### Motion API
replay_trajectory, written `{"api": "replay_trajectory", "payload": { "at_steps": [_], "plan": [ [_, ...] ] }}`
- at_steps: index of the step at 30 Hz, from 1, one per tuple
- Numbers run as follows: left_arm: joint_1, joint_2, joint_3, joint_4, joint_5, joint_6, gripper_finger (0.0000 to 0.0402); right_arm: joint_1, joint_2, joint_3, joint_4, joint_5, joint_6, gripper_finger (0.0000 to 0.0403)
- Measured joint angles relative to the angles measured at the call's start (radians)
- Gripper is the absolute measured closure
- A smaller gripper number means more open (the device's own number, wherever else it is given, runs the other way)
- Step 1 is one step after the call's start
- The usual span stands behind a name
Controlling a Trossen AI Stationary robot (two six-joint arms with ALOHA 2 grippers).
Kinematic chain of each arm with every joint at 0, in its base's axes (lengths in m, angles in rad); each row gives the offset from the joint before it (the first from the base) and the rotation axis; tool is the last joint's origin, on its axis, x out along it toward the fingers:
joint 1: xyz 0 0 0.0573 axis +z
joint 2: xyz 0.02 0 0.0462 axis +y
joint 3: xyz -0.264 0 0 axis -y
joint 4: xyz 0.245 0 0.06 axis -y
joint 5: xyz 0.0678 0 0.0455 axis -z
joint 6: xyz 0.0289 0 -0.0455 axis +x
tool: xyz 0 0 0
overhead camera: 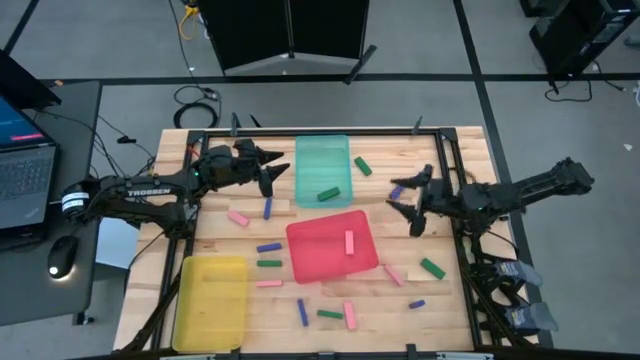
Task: Sort blocks
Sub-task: Put the blue block into the yellow bin
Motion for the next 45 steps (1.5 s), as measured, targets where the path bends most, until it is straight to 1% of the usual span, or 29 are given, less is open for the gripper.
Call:
{"api": "replay_trajectory", "payload": {
  "at_steps": [5,7,10,13,16,20,23,25,28,31,36,39,45],
  "plan": [
    [0.0,0.0,0.0,-0.041,0.0,-0.001,0.017,-0.046,-0.068,0.0,0.002,0.106,-0.09,0.0114],
    [0.0,0.0,0.0,-0.091,-0.008,-0.01,0.017,-0.077,-0.074,0.0,0.002,0.121,-0.095,0.0116],
    [0.0,0.012,0.002,-0.191,-0.061,-0.059,0.017,-0.13,-0.069,0.0,0.002,0.122,-0.095,0.0117],
    [0.0,0.034,0.022,-0.354,-0.07,-0.148,0.017,-0.172,-0.05,0.0,0.002,0.122,-0.083,0.0117],
    [-0.011,0.066,0.077,-0.54,-0.077,-0.214,0.017,-0.194,-0.023,0.0,0.0,0.109,-0.057,0.0119],
    [-0.033,0.118,0.148,-0.788,-0.172,-0.285,0.017,-0.196,0.017,0.0,0.001,0.087,-0.029,0.0119],
    [-0.038,0.164,0.18,-0.886,-0.188,-0.351,0.017,-0.19,0.044,0.0,0.003,0.079,-0.013,0.0119],
    [-0.038,0.194,0.187,-0.904,-0.159,-0.399,0.0167,-0.186,0.058,0.0,0.003,0.068,-0.006,0.0121],
    [-0.039,0.226,0.205,-0.913,-0.049,-0.444,0.0155,-0.178,0.076,0.0,0.006,0.058,0.009,0.0122],
    [-0.04,0.266,0.21,-0.948,-0.012,-0.47,0.0136,-0.168,0.092,0.0,0.006,0.053,0.01,0.0122],
    [-0.058,0.319,0.216,-0.971,-0.006,-0.504,0.0102,-0.158,0.11,0.0,0.006,0.051,0.01,0.0122],
    [-0.076,0.345,0.216,-0.961,-0.02,-0.524,0.0088,-0.158,0.114,0.0,0.006,0.051,0.009,0.0124],
    [-0.099,0.41,0.215,-0.929,-0.029,-0.537,0.0083,-0.158,0.114,0.0,0.006,0.051,-0.008,0.0124]
  ]
}}
